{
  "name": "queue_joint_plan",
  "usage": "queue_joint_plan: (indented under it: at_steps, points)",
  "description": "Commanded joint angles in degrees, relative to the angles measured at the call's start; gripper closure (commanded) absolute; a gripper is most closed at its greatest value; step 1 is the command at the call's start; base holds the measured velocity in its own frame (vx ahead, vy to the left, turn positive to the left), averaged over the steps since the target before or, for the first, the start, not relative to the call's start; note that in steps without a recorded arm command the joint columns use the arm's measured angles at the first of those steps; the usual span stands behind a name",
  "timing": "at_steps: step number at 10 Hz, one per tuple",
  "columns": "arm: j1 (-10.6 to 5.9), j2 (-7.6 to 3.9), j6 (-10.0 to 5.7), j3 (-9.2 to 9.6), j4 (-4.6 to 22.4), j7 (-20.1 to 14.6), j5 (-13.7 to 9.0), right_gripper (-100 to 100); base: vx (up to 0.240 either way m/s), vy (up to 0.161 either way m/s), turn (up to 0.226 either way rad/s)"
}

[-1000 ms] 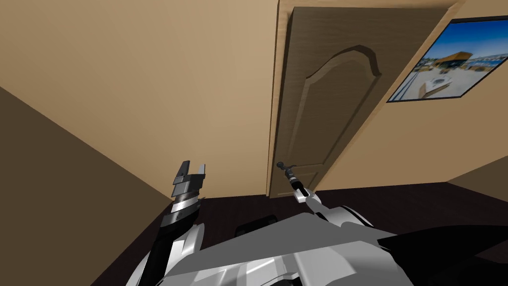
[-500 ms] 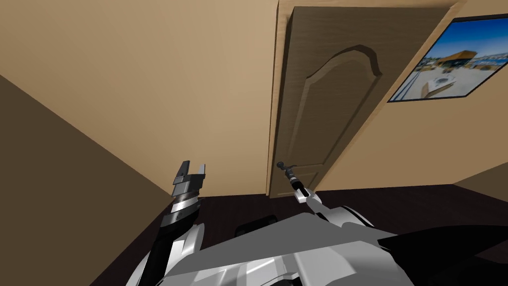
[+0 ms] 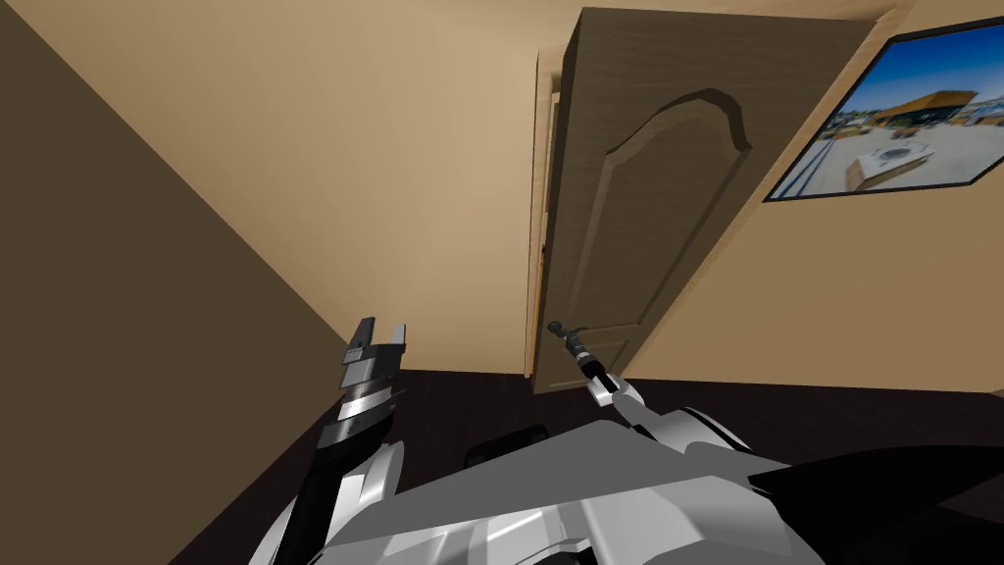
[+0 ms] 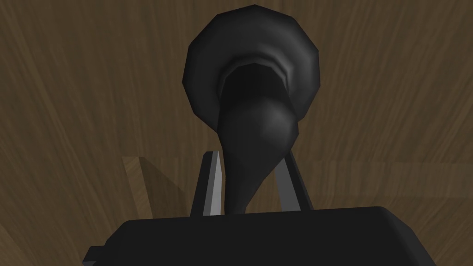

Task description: Pull the door open

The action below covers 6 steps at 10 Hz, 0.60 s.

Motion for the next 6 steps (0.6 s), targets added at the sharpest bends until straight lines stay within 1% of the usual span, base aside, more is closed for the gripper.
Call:
queue_joint_plan:
  at_steps: [1,2,3,4,5,6]
  points:
    - [0.66,-1.11,-1.12,1.05,-0.3,-1.7,0.6,100,-0.215,-0.077,0.182]
    - [1.06,-1.86,-1.91,1.87,-0.3,-3.0,1.1,100,-0.235,-0.109,0.211]
    - [1.24,-2.2,-2.26,2.23,-0.2,-3.5,1.3,100,-0.23,-0.115,0.137]
    - [0.83,-1.69,-2.02,2.04,0.3,-3.0,1.2,100,-0.098,-0.04,0.04]
    - [1.61,-2.38,-3.48,3.15,0.2,-4.4,1.9,100,-0.122,-0.046,0.083]
    - [1.81,-2.63,-3.86,3.41,0.2,-4.8,2.1,100,-0.201,-0.073,0.087]
